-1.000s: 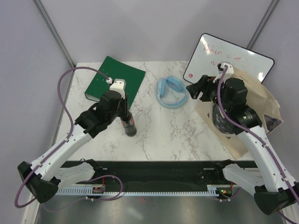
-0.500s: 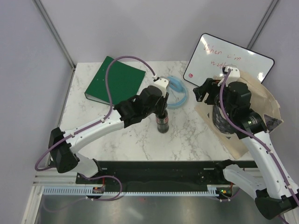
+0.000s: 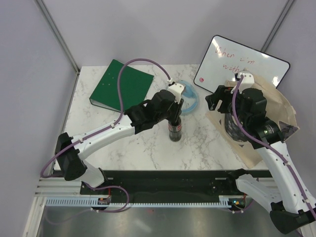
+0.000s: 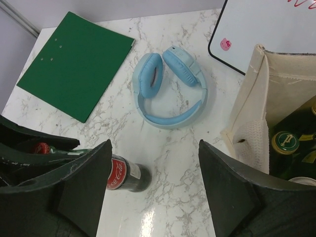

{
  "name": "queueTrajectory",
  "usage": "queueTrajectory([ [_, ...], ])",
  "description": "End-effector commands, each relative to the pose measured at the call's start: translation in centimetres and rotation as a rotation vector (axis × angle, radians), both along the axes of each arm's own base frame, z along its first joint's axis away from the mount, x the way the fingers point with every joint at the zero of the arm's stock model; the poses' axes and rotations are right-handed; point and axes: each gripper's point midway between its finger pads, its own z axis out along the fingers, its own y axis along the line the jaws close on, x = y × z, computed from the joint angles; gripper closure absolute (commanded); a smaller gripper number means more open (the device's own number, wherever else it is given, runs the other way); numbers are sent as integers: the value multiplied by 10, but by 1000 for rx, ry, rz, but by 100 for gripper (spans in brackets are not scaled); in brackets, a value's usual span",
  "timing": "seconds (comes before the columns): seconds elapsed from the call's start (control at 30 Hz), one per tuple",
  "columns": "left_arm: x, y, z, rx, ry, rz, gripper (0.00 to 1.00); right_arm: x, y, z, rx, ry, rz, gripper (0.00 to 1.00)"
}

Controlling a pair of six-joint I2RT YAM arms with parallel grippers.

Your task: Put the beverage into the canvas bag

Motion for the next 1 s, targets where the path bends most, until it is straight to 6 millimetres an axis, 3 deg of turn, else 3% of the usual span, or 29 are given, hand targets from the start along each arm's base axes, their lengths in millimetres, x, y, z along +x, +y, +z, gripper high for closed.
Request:
queueTrajectory([
  [0.0, 2, -25, 87, -225, -141, -55, 59, -7, 1, 19, 6, -53, 21, 21],
  [0.2, -4, -26, 87, -246, -115, -69, 48, -9, 3, 12, 4, -38, 38, 21],
  [0.47, -13, -31, 88, -270, -88, -101, 44, -18, 10, 7, 11, -25, 89, 21],
  [0.57, -11, -26, 101, -294, -97, -65, 36, -26, 20, 9, 10, -24, 170, 21],
  [0.63, -2, -12, 106, -283, -97, 21, 34, -31, 28, 13, 1, -34, 240, 20],
  [0.7, 5, -2, 128, -308, -113, 65, 27, -38, 38, 16, 11, -35, 311, 19],
  [0.73, 13, 12, 128, -291, -97, 111, 19, -40, 41, 16, 20, -33, 329, 18],
  [0.77, 17, 19, 142, -321, -95, 129, 9, -41, 45, 20, 35, -47, 351, 17],
  [0.8, 31, 35, 146, -346, -78, 176, 6, -47, 55, 19, 58, -42, 413, 16],
  [0.87, 38, 58, 150, -373, -45, 217, 3, -54, 66, 27, 100, -78, 484, 11],
  [0.9, 55, 83, 149, -393, -32, 293, 1, -58, 71, 22, 115, -72, 518, 8],
  [0.93, 58, 94, 145, -396, -15, 309, 0, -59, 73, 21, 124, -80, 524, 2],
  [0.97, 59, 109, 141, -398, -5, 340, 0, -59, 75, 28, 139, -127, 532, 2],
])
